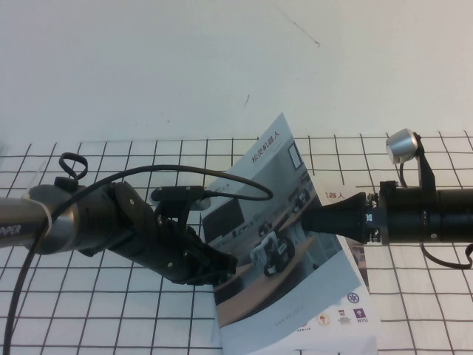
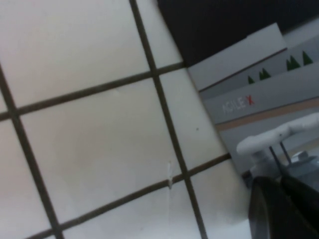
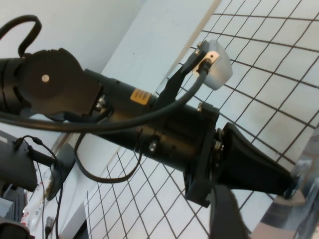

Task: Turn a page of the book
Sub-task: Open the closed book

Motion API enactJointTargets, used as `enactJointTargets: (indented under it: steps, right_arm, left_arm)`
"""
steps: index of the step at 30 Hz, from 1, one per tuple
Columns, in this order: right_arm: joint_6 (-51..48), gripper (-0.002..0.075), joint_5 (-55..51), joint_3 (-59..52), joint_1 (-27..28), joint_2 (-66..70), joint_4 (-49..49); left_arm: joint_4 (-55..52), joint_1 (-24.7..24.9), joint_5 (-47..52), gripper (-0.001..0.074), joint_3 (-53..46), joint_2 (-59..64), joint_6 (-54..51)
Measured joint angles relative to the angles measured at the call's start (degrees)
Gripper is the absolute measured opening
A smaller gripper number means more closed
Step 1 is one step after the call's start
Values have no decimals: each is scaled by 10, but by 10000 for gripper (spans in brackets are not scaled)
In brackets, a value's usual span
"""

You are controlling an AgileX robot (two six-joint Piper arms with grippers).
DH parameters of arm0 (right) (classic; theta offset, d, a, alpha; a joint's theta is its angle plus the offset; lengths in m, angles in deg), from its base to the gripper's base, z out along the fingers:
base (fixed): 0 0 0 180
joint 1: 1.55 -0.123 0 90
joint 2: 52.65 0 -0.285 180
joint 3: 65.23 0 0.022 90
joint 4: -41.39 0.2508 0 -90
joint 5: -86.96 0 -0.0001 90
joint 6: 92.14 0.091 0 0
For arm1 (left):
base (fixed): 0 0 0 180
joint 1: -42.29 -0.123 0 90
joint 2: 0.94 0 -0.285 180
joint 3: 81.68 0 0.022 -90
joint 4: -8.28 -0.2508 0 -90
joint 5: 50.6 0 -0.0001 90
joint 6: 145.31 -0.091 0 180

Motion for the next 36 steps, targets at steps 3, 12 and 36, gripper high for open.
enactJointTargets:
  steps: [3,12,36]
  right_arm:
    - [0,346,0,0,0,1,-6]
    - [0,29,0,0,0,3,-14]
    - [25,2,-3,0,0,3,-3]
  left_arm:
    - [-1,0,0,-2,0,0,-2]
    - [-50,1,-3,-2,-1,-20,-17]
    - [-542,254,79,-2,-9,-354,310]
